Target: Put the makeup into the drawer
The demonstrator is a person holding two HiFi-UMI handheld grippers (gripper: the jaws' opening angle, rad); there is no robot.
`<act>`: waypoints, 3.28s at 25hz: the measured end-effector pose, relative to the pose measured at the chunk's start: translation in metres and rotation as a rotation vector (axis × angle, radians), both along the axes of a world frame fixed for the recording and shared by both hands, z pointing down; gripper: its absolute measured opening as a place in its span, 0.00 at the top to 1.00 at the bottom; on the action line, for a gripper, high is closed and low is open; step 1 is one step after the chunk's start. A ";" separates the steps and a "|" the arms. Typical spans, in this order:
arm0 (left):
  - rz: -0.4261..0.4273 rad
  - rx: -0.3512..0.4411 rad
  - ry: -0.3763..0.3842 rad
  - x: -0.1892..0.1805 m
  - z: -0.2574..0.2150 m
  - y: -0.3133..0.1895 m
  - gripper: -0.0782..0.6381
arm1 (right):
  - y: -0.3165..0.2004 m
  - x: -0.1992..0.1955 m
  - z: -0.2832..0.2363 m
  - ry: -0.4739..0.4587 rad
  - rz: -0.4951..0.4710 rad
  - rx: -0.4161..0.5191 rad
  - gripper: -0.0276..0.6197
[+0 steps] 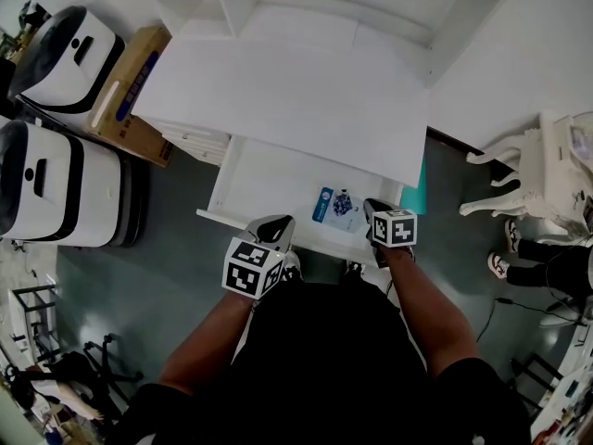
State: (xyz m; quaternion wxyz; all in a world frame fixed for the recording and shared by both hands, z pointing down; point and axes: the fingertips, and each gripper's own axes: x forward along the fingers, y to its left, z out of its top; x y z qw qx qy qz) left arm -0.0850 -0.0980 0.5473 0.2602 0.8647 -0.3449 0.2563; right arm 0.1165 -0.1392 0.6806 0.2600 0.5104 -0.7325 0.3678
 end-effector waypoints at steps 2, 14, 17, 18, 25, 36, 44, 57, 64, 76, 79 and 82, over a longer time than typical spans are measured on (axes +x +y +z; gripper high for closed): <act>0.015 0.006 0.007 -0.001 -0.002 -0.002 0.88 | 0.004 -0.007 -0.020 -0.039 -0.006 0.040 0.91; 0.179 0.044 0.041 0.004 -0.012 -0.005 0.88 | 0.041 -0.054 -0.132 -0.179 0.016 0.268 0.92; 0.220 0.050 0.039 0.010 -0.012 -0.003 0.88 | 0.046 -0.060 -0.148 -0.182 0.021 0.302 0.92; 0.226 0.051 0.043 0.012 -0.013 -0.001 0.88 | 0.048 -0.061 -0.153 -0.180 0.017 0.315 0.92; 0.193 0.058 0.060 0.019 -0.018 0.010 0.88 | 0.061 -0.053 -0.173 -0.181 -0.008 0.377 0.92; 0.050 0.095 0.055 0.056 -0.034 0.045 0.88 | 0.102 -0.018 -0.175 -0.279 -0.088 0.356 0.92; -0.025 0.118 0.036 0.100 -0.046 0.101 0.88 | 0.149 0.017 -0.183 -0.304 -0.195 0.372 0.92; -0.136 0.068 0.043 0.147 -0.034 0.201 0.88 | 0.228 0.069 -0.177 -0.324 -0.268 0.358 0.92; -0.148 0.108 0.021 0.141 -0.052 0.217 0.88 | 0.249 0.066 -0.188 -0.332 -0.279 0.375 0.92; -0.058 0.081 -0.010 0.104 -0.053 0.218 0.88 | 0.252 0.034 -0.191 -0.331 -0.185 0.367 0.92; -0.033 0.075 -0.014 0.091 -0.053 0.218 0.88 | 0.253 0.022 -0.192 -0.333 -0.154 0.373 0.92; -0.020 0.076 -0.015 0.079 -0.052 0.218 0.88 | 0.256 0.009 -0.190 -0.325 -0.145 0.374 0.92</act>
